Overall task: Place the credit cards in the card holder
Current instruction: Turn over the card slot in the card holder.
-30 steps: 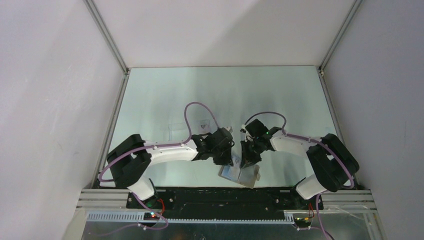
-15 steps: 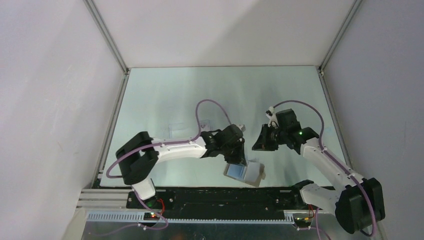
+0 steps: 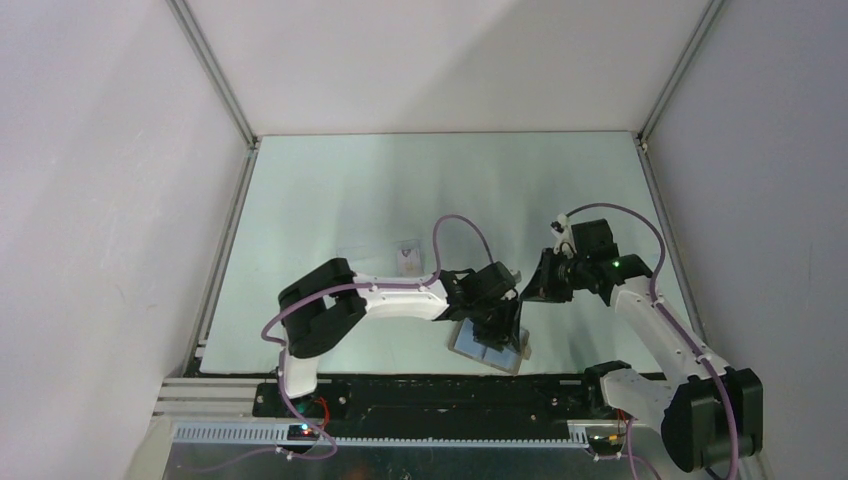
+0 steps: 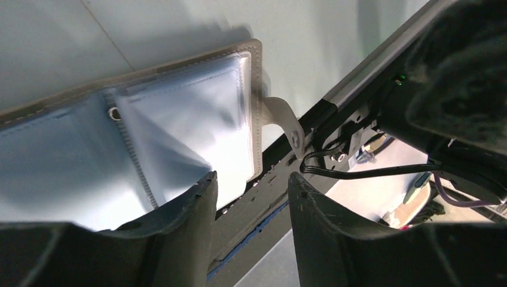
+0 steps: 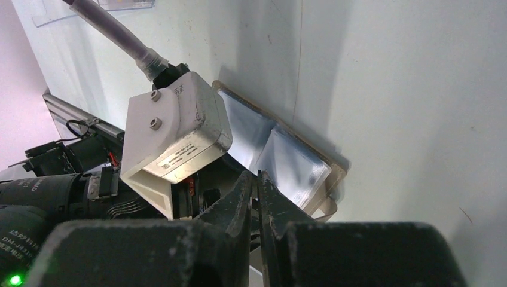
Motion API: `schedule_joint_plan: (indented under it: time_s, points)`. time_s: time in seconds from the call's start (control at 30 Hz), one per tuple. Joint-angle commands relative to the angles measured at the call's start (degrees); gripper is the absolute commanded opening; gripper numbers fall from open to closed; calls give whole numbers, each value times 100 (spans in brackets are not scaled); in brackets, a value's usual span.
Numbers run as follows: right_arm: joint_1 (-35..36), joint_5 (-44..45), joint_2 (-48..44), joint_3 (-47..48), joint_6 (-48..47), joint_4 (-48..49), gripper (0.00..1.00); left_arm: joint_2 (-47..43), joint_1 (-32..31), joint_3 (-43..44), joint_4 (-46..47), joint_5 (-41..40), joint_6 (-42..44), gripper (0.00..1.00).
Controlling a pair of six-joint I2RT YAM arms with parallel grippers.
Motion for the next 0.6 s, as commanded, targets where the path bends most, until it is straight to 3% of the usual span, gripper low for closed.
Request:
schedule_joint_plan:
  time_s: [0.0, 0.17, 0.43, 0.57]
  points:
    - [-63, -133, -34, 223, -172, -74, 11, -177, 15, 76, 431, 240, -25, 52]
    - [-5, -318, 182, 224, -119, 91, 11, -1025, 423, -998, 2276, 410, -562, 55]
    - [616, -281, 942, 692, 125, 476, 14, -2595, 1453, -2290, 2709, 361, -308, 59]
    - [1057, -215, 1599, 1226, 276, 679, 17, -3461, 2321, -2923, 2707, 326, -261, 60]
